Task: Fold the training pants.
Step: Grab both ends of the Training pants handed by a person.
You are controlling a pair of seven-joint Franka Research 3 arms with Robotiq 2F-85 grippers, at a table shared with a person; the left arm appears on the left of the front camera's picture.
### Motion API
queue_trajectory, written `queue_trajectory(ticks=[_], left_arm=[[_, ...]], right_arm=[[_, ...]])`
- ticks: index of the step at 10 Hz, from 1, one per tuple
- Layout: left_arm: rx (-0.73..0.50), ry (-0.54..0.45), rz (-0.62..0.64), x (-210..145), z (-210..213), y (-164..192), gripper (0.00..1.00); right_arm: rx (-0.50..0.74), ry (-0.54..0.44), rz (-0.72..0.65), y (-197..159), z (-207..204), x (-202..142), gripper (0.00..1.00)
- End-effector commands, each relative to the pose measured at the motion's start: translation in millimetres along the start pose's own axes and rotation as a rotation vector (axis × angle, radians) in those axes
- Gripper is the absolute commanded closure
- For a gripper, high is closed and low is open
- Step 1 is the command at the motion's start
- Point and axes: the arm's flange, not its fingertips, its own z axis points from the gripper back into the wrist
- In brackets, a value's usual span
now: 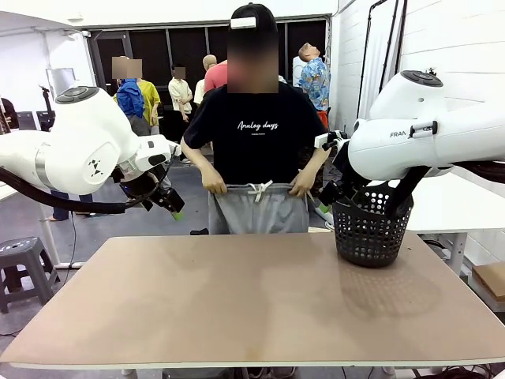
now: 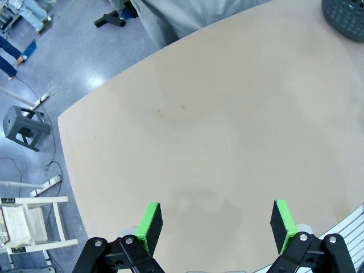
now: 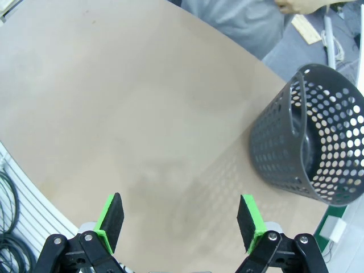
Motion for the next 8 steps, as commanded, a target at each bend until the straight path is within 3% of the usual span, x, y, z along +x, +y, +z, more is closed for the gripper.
queue_trajectory(ticks=[1, 8], left_arm=[[-0.005, -0.003, -0.009, 0.4, -0.2, 0.8, 0.0], [-0.005, -0.003, -0.009, 0.4, -0.2, 0.8, 0.0]], right_arm=[[-0.001, 0.001, -0.002, -0.8, -0.8, -1.1, 0.0], [-0.001, 0.001, -0.002, -0.8, -0.8, -1.1, 0.0]])
